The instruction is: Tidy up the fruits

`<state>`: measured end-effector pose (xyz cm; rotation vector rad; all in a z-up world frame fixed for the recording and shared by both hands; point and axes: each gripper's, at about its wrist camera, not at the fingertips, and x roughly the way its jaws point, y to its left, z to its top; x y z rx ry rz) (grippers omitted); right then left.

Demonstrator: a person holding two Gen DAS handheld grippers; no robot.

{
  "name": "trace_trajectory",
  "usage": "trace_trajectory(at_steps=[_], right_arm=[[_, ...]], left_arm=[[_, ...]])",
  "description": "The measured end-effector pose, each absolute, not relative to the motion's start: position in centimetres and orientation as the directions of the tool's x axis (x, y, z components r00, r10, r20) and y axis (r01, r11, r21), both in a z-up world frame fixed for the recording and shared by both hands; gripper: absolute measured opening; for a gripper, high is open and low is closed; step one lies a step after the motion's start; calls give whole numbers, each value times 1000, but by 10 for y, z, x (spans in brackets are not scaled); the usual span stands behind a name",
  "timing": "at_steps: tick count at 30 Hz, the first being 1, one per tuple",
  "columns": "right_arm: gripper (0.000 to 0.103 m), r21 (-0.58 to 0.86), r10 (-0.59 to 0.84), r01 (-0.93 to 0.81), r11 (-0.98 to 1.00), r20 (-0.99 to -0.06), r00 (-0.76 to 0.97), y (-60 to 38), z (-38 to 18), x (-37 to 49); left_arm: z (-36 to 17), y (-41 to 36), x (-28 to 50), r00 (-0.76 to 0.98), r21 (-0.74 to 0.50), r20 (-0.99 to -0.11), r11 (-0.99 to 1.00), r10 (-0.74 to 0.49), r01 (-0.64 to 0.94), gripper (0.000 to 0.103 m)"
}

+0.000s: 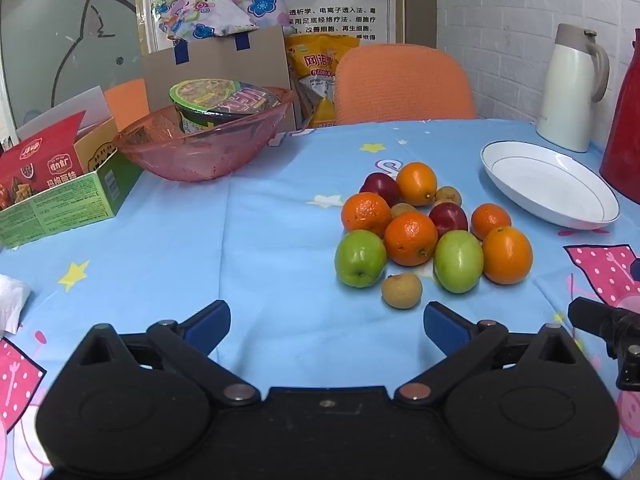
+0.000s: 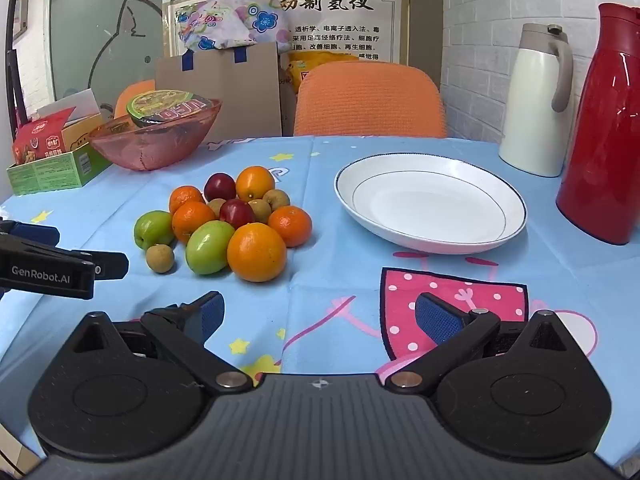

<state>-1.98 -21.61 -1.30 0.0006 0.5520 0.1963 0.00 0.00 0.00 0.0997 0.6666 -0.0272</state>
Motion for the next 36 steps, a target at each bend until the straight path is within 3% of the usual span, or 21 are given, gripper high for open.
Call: trace_trajectory(at_steps=[36], right_arm=[[103, 46, 204, -214, 976, -541, 816, -208, -20, -18]], left_arm=[[-8, -1, 4, 776, 74, -631, 995, -2, 62, 103]])
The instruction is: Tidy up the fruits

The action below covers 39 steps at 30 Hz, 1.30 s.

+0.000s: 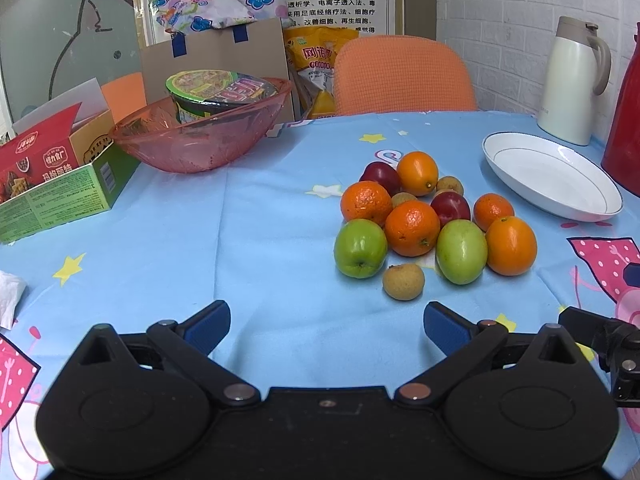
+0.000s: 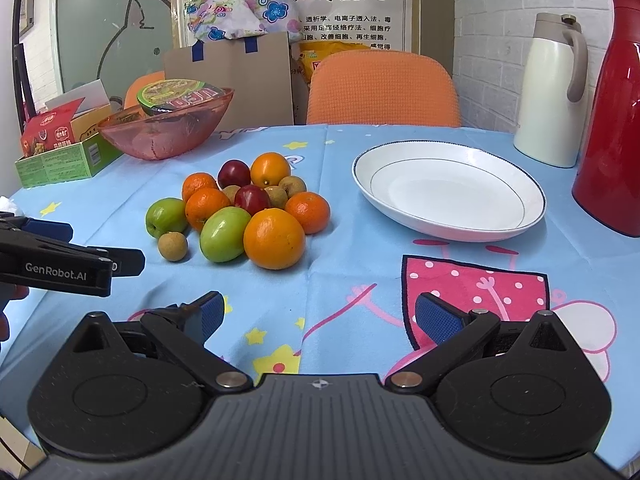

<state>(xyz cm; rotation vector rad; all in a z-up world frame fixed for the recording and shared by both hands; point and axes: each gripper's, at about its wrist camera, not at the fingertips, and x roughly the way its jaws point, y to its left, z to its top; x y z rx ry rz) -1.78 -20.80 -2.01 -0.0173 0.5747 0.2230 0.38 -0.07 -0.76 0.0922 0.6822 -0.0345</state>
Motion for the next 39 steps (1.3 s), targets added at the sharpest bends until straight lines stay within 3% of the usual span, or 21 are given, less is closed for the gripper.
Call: trace_trajectory(at_steps=[31, 34, 37, 39], right_arm=[[103, 46, 214, -227, 973, -551, 806, -203, -25, -9], [103, 57, 244, -251, 966, -511, 824, -204, -24, -12], [103, 60, 274, -273, 960, -390, 879, -206, -20, -20], [103, 27, 264, -273, 962, -365, 893, -204, -18, -18]], left_arm=[[-9, -1, 11, 769, 54, -638, 995, -27, 79, 103], [-7, 2, 10, 775, 39, -630, 995, -46, 91, 103], [-3, 6, 9, 795, 38, -604, 995, -51, 92, 103], [0, 11, 9, 803, 22, -592, 994, -71, 104, 103]])
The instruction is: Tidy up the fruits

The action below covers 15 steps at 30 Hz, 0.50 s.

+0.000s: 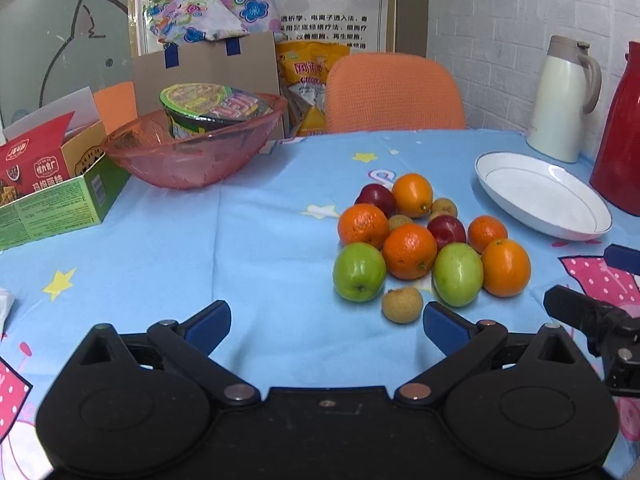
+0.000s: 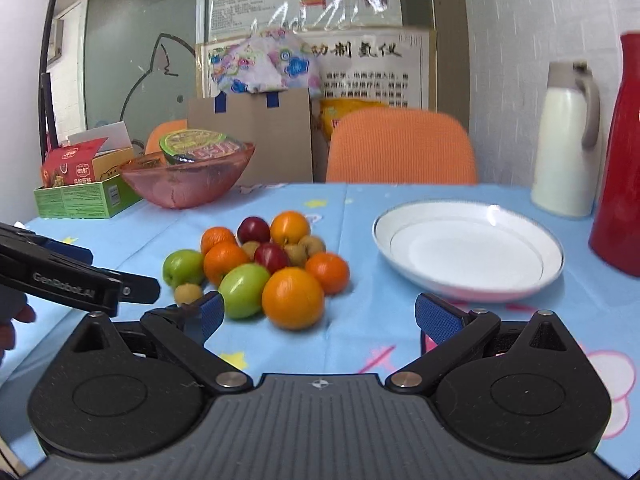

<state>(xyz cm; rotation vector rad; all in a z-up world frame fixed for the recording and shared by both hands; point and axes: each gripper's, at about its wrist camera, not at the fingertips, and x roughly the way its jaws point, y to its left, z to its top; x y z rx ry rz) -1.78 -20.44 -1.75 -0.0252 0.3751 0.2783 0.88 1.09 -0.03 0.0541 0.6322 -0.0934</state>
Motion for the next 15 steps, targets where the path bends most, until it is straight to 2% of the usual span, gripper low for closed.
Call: trace_trajectory(at_steps=[2, 5, 7, 8, 9, 15], right_arm=[[103, 21, 275, -289, 957, -384, 881, -203, -16, -11], [103, 6, 289, -323, 946, -463, 838, -197, -19, 3], [103, -25, 296, -348, 937, -474, 829, -191, -21, 9], [103, -43, 301, -365, 930, -481, 823, -188, -21, 12], [103, -63, 306, -384, 921, -492, 815, -185, -22, 16], [103, -150, 336, -483, 863, -544, 769, -176, -23, 35]], left_arm=[[1, 17, 9, 803, -18, -586, 992, -111, 124, 103], [2, 23, 10, 793, -75, -586, 985, -169, 155, 103], [3, 24, 11, 777, -115, -591, 976, -215, 183, 103], [3, 24, 12, 767, -139, -593, 969, -247, 204, 93], [3, 24, 12, 758, -157, -593, 962, -273, 224, 91], [5, 10, 15, 712, -186, -595, 925, -374, 331, 89]])
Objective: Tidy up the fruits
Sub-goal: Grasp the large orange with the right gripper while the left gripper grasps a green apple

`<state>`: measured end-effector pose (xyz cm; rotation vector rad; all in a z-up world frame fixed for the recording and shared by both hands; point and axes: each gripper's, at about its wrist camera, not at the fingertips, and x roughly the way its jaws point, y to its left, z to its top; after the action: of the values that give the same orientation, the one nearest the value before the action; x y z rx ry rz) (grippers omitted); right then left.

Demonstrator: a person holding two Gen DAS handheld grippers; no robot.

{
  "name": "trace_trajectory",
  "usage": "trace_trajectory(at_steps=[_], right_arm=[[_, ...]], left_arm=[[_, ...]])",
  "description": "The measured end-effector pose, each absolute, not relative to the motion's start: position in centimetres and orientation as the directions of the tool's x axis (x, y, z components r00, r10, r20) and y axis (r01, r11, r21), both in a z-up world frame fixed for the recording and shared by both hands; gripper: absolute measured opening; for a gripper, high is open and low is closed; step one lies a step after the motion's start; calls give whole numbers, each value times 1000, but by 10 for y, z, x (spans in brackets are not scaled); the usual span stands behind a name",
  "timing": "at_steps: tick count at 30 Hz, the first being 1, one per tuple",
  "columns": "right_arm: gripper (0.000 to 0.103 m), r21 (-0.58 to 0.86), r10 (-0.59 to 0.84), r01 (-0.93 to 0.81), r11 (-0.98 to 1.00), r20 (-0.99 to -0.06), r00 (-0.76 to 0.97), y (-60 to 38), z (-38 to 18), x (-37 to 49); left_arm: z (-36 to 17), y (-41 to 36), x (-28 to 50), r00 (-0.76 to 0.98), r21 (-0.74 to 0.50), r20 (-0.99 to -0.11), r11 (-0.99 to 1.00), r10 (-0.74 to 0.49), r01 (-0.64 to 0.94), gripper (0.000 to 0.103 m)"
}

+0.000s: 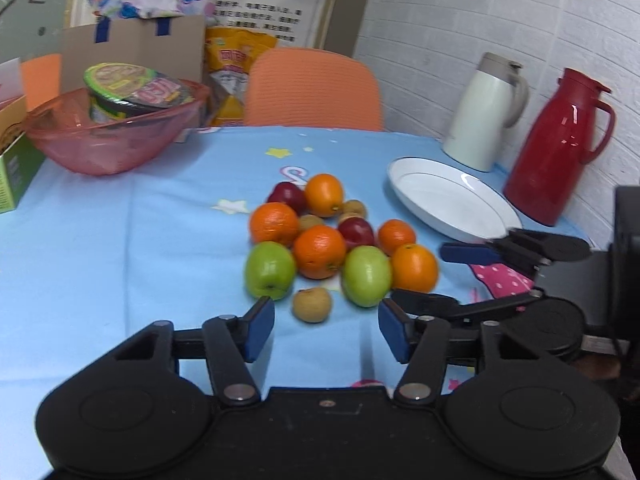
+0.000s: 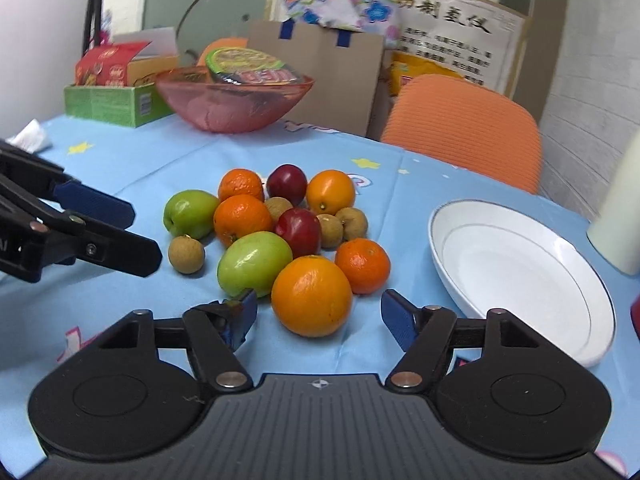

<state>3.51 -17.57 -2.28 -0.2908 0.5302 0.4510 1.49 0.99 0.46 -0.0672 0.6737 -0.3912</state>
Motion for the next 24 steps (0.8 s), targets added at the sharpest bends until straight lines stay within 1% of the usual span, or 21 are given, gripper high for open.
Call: trace_trajectory(at_steps=[2, 3, 4, 5, 9, 13, 16, 24], right_arm=[[102, -160, 366, -521, 838, -545, 755, -174, -22, 36], [89, -162, 377, -536, 829, -546, 748, -174, -22, 35], [76, -175, 366, -533, 828, -550, 750, -173, -23, 35], [76, -184, 357, -526, 830, -549, 756, -175, -23, 33], [76, -126, 355, -492, 861, -544, 760, -188, -23, 27], [76, -100, 333, -451, 887, -537, 775, -200, -23, 15], [76, -64, 335, -432, 900, -533, 777, -207, -24, 9], [76, -47, 335, -420, 906, -526, 782, -205, -26, 12]], left_arm=[[6, 4, 18, 709, -172, -595, 922, -378, 348, 86], [6, 1, 20, 709, -163, -595, 921, -379, 355, 85], [7, -2, 23, 708, -156, -596, 919, -379, 361, 79], [7, -5, 25, 705, -152, -596, 916, -384, 371, 77], [7, -19, 38, 692, -129, -602, 904, -398, 407, 78], [2, -31, 50, 689, -93, -621, 908, -373, 408, 78], [-1, -36, 57, 679, -95, -632, 906, -375, 412, 78], [-9, -46, 67, 665, -63, -661, 910, -346, 411, 78]])
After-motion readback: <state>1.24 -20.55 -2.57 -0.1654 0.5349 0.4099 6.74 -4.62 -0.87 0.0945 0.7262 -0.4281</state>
